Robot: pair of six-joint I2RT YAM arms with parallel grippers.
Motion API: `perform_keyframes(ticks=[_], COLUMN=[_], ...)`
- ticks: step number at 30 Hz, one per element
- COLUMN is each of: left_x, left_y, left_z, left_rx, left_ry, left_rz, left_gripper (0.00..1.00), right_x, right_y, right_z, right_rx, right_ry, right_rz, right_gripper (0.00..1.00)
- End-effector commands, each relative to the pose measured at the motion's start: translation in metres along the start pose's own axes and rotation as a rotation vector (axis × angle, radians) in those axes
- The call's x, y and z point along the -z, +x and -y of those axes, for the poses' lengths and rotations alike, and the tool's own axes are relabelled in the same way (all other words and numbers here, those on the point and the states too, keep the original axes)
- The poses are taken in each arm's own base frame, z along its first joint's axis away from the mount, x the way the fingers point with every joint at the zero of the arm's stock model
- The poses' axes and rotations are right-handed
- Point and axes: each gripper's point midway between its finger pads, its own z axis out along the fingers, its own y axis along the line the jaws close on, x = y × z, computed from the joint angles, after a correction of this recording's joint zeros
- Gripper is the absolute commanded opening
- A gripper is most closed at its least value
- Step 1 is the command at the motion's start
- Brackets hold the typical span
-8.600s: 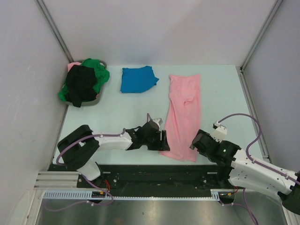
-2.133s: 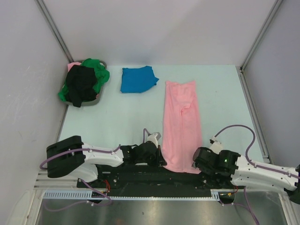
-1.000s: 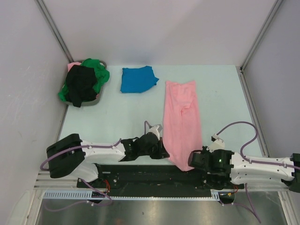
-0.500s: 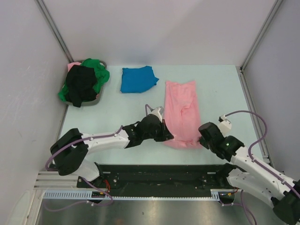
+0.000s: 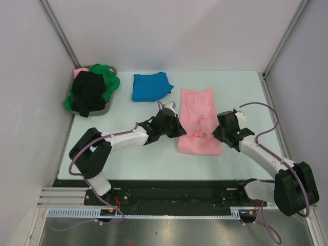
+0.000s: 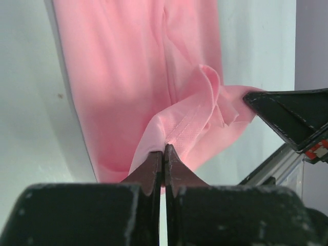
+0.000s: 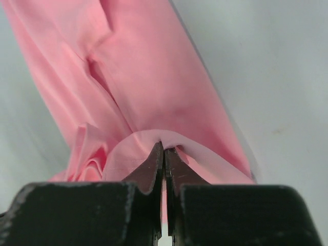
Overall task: Fold and stack the t-shirts
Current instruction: Fold the tshirt
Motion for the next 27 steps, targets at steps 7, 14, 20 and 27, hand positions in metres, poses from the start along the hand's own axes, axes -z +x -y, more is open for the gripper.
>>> perform_keyframes(ticks=[7, 14, 20, 27], left_x=[-0.029, -0.063, -0.05, 0.016], left_y=[-0.05, -0.113, -0.153, -0.083], left_z=[-0.006, -0.024, -0.044, -0.058], left_rx=[-0.011, 0.006, 0.007, 0.028], left_ry=[0.01, -0.008, -0.126, -0.103], left_rz=[0.051, 0.102, 0.101, 0.084], left_gripper=[0.0, 0.31, 1.0, 1.0], right_x=[-0.037, -0.081, -0.085, -0.028], right_y=[-0.056, -0.086, -0.138, -0.118], right_z=[-0.051, -0.05, -0.035, 0.003], right_rx=[-0.02, -0.048, -0.093, -0.027], right_ry=[-0.074, -0.002, 0.068, 0.148], right_rz=[0.068, 0.115, 0.222, 0.209], right_gripper=[0.0, 0.52, 1.0, 1.0])
